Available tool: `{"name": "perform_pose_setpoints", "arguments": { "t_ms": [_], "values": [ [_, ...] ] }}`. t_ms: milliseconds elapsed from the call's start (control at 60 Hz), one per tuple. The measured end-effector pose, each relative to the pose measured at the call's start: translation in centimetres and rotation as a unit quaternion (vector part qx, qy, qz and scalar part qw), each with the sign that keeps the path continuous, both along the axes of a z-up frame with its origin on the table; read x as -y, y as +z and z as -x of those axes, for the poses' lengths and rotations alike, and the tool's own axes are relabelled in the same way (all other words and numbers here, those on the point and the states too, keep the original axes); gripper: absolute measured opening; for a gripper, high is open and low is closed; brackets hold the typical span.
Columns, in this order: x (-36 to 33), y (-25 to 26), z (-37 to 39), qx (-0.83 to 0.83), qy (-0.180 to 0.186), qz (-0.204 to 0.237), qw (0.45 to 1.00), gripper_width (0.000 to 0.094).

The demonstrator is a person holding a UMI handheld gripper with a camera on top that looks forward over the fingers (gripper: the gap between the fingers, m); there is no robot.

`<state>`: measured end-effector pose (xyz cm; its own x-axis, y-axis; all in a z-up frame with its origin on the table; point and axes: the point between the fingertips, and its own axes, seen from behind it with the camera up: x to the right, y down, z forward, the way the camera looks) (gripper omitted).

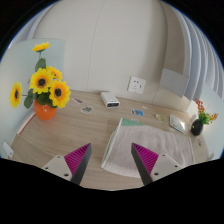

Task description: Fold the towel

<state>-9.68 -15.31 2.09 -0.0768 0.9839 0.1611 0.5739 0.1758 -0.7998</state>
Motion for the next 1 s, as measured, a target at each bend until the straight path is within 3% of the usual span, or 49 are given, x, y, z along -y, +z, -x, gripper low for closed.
{"name": "perform_pose_setpoints", "arguments": {
  "t_ms": [217, 333, 383, 467, 500, 567, 667, 750, 850, 1000],
  "values": [
    [-0.8, -2.8, 2.6, 0.016, -0.017, 0.015, 1.000, 0.0838],
    [-0.5, -3.0, 2.8, 0.010, -0.011, 0.028, 0.999, 0.0742],
    [-0.3, -3.1, 2.8, 0.011, -0.006, 0.023, 1.000, 0.0615],
    [-1.0, -3.1, 2.9, 0.012, -0.010, -0.003, 1.000, 0.0104],
    [-0.9, -3.0, 2.8, 0.013, -0.006, -0.018, 1.000, 0.0039],
    [-0.1, -3.0, 1.8, 0.035, 0.009, -0.023, 0.999, 0.0028],
    [2.8, -1.5, -1.0, 0.064, 0.042, 0.032, 0.997, 0.0023],
    [3.7, 2.9, -2.6, 0.043, 0.053, 0.066, 0.996, 0.0024],
    [1.9, 8.4, -3.2, 0.004, 0.034, 0.107, 0.994, 0.0024],
    [-5.7, 13.8, -2.0, -0.040, -0.027, 0.143, 0.989, 0.0027]
  ]
}}
